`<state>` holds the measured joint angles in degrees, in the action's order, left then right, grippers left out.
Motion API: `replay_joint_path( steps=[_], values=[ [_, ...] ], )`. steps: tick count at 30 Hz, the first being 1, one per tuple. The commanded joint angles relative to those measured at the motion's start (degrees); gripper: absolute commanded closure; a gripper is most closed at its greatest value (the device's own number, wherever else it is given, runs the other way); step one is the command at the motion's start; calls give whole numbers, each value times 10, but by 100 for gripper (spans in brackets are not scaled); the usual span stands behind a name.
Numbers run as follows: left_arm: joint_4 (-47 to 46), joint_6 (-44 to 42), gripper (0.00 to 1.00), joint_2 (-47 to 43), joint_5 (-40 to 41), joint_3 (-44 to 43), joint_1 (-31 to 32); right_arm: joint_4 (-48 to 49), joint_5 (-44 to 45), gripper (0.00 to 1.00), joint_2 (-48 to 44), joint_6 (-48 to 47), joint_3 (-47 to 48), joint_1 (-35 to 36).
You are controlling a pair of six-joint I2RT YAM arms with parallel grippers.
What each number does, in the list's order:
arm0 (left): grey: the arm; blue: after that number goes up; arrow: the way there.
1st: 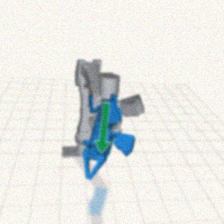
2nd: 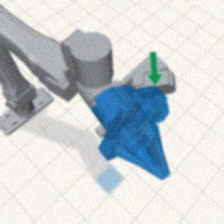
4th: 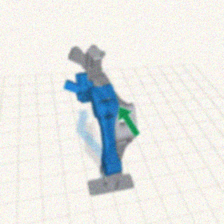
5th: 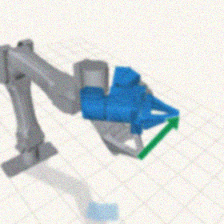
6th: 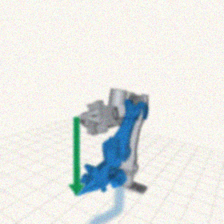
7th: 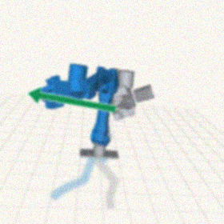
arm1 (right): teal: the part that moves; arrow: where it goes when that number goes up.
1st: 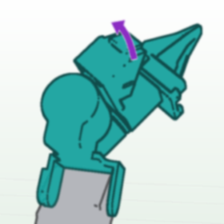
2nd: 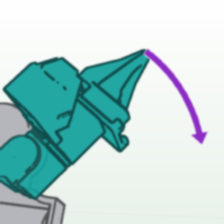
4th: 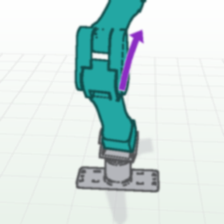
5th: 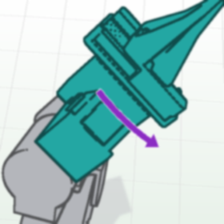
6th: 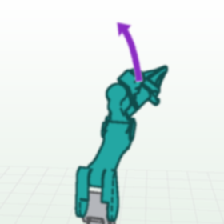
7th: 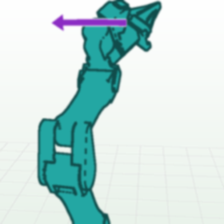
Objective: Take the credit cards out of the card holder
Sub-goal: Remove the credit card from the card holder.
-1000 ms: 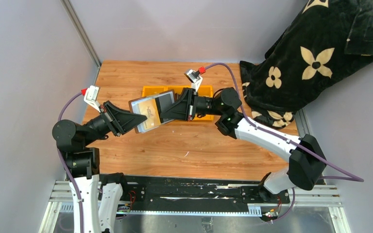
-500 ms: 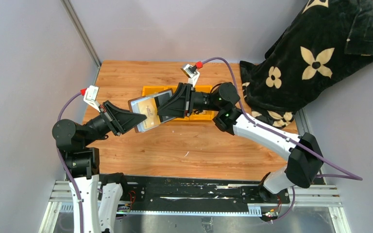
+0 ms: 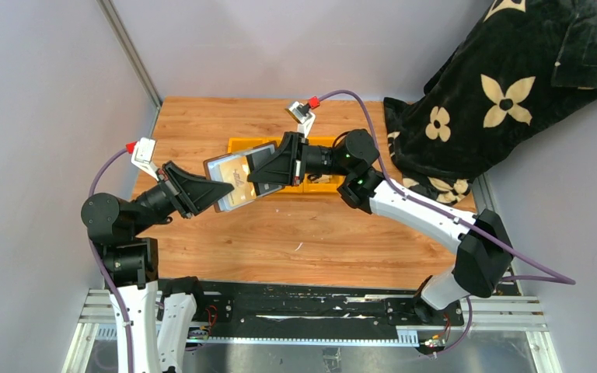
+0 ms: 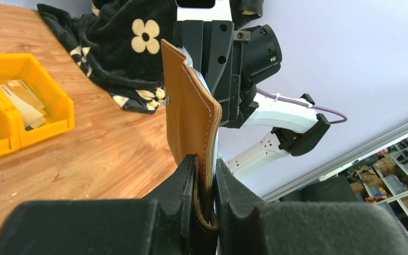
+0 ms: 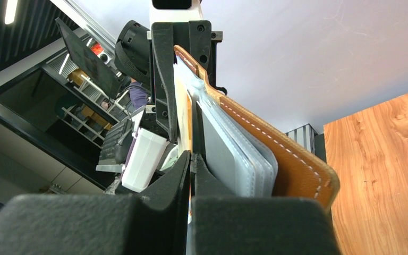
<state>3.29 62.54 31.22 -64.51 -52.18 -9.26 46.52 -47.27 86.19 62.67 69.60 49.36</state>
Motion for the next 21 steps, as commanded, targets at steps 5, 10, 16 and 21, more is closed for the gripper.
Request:
replay_joint_path(
  steps=[5,10,16,21],
  values=[
    [-11,2,84,-5,-16,-22,4,71,-9,100,-23,43,-50,-17],
    [-11,3,86,-3,-16,-26,4,77,0,100,-48,42,-86,-38],
    [1,-16,89,0,0,-28,4,33,-9,100,-79,20,-101,-60],
    [108,-148,93,7,76,-56,4,-58,-18,100,-129,-17,-119,-115]
  ],
)
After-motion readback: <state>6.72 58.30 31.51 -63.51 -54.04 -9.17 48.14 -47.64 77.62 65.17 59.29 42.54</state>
